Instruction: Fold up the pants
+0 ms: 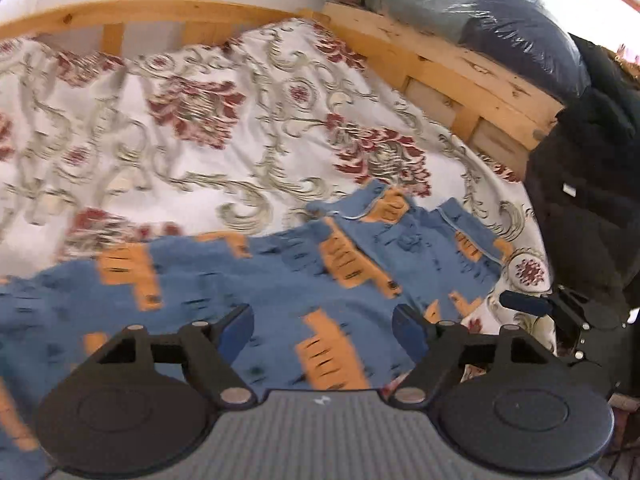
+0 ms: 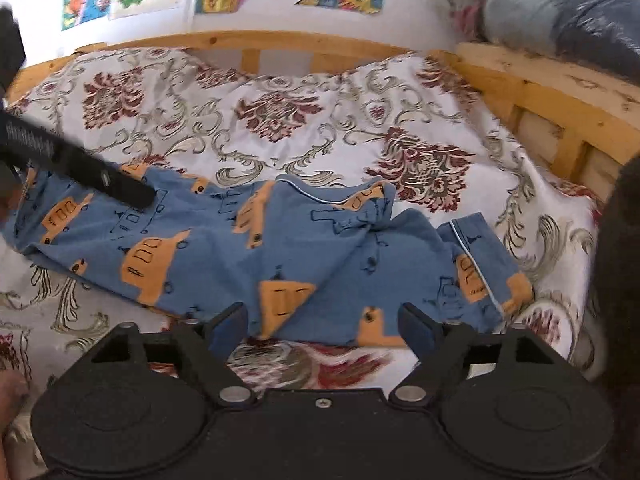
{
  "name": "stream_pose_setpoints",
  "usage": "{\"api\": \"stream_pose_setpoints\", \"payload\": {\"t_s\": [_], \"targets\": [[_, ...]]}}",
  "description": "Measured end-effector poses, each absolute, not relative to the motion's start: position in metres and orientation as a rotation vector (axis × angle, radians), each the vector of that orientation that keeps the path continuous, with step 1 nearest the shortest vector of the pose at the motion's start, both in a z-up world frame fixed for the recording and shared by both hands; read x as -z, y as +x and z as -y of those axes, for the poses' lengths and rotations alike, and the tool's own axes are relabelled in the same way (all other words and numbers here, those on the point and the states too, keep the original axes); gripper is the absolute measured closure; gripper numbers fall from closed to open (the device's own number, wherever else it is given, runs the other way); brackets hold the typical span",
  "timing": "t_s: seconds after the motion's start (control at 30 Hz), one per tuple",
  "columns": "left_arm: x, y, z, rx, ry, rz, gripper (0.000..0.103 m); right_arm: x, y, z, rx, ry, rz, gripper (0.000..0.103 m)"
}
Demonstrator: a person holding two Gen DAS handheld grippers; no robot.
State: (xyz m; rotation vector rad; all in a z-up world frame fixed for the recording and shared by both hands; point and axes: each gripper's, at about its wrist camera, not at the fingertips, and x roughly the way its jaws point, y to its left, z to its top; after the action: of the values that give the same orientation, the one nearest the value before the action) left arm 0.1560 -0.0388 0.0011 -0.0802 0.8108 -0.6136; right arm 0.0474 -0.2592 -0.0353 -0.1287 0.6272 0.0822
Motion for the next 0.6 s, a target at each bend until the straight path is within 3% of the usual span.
{"api": "stream_pose_setpoints", "payload": {"t_s": [0.37, 0.6], "targets": [[0.040, 0.113, 0.097, 0.621, 0.101, -0.726, 0.021, -0.005, 0.200, 0.260, -0.304, -0.033, -0.806, 0.049], [0.047, 0.107, 0.105, 0.608, 0.136, -0.750, 0.019, 0.024, 0.260, 0.215, -0.214, -0.012, -0.943, 0.059]]}}
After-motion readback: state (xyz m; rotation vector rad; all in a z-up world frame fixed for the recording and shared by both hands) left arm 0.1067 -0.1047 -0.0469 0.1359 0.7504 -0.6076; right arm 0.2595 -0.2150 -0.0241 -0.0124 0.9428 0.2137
